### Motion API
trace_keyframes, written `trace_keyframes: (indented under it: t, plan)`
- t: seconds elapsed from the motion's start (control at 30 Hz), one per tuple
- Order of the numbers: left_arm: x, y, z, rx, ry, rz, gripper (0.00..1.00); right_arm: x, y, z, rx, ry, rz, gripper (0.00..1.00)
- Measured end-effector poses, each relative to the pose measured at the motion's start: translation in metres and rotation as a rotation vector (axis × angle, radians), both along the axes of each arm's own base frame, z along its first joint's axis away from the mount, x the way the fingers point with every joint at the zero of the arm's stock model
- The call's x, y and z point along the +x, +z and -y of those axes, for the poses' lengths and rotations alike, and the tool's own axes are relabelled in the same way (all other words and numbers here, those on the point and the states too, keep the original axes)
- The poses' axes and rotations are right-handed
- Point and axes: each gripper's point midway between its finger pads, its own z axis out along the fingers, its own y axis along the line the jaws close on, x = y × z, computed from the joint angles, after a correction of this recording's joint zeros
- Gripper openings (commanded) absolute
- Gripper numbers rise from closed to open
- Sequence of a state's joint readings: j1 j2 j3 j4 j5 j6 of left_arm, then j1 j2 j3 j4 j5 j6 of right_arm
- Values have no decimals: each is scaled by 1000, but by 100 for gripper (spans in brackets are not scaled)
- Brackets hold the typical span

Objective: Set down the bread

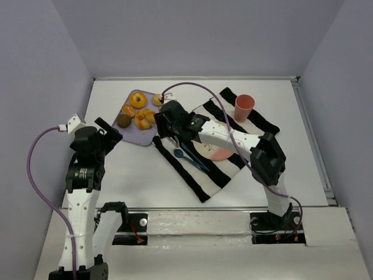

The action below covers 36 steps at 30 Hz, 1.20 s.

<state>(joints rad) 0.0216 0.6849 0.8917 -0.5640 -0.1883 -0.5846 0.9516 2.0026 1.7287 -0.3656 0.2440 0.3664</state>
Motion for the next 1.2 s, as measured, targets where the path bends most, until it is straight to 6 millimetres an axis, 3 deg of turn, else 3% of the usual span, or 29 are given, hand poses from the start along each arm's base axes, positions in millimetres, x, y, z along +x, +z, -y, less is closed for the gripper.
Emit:
trace_keyframes:
  t: [0.17,0.37,0.7,0.77,1.0,1.2]
  plan:
    - [1,0,2,-5,-10,0,99,28,-13,-3,9,-29,-38,66]
    - [3,-1,2,-10,-13,1,99,52,-21,-23,49,-21,-69,69]
    - [5,-6,1,-17,-12,-9,99,56,-53,-23,28,-20,-159,70]
    - [5,-7,1,-18,-11,-10,99,55,-54,-22,26,-21,-168,67]
    - [5,-7,1,-21,-14,-10,99,54,-49,-27,46,-12,-178,39]
    - [5,-7,1,-23,-13,-9,99,56,-33,-32,73,-1,-162,33]
